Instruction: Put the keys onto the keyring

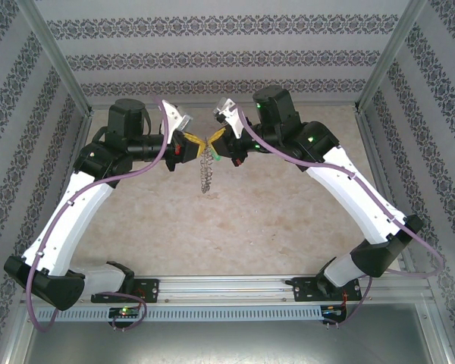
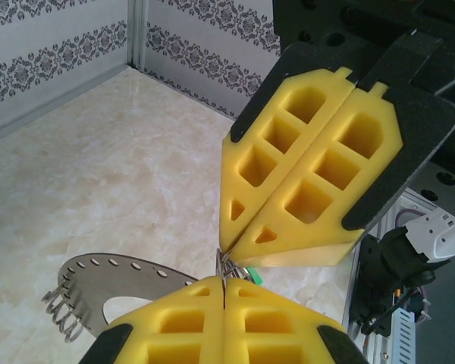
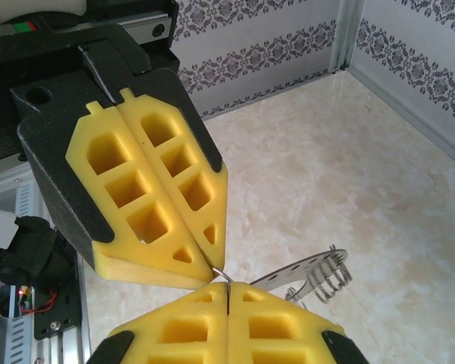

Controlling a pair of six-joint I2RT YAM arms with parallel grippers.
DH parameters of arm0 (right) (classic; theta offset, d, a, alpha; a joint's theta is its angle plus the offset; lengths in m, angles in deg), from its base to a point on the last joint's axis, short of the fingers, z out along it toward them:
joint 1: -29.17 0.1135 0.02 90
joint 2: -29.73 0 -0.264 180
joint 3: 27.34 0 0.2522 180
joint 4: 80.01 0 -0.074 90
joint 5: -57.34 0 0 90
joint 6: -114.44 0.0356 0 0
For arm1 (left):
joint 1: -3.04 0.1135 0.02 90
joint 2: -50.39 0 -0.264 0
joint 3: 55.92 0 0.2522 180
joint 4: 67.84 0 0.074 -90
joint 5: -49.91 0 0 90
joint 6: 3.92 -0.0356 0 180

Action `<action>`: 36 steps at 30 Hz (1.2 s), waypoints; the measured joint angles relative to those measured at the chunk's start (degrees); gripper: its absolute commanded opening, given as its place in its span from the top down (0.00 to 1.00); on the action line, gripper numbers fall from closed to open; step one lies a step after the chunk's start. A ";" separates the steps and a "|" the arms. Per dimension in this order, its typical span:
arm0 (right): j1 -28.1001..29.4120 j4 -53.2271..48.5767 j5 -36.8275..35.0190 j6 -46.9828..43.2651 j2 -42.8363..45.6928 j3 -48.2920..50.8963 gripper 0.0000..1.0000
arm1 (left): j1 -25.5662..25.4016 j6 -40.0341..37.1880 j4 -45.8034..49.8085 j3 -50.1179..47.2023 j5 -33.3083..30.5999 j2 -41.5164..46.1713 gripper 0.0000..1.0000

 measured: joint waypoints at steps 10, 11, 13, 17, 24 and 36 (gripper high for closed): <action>0.02 0.02 0.04 0.00 -0.33 -0.09 1.00 | -0.07 -0.87 0.42 0.00 -0.50 -0.07 1.00; 0.02 0.02 0.04 0.00 -0.33 -0.09 1.00 | -0.07 -0.90 0.46 0.04 -0.50 -0.07 1.00; 0.02 0.02 0.04 0.20 -0.33 -0.09 1.00 | -0.07 -0.92 0.59 0.11 -0.52 -0.07 1.00; -0.15 -0.15 0.02 1.18 -0.79 -0.57 1.00 | -0.09 -1.07 0.63 0.20 -0.74 -0.20 1.00; -0.90 -1.09 0.07 2.82 -2.51 -1.95 1.00 | -0.09 -1.09 0.70 0.20 -1.97 -0.28 1.00; -1.49 -1.75 0.02 4.31 -3.17 -2.51 1.00 | -0.35 -1.70 1.03 0.20 -2.01 -0.37 1.00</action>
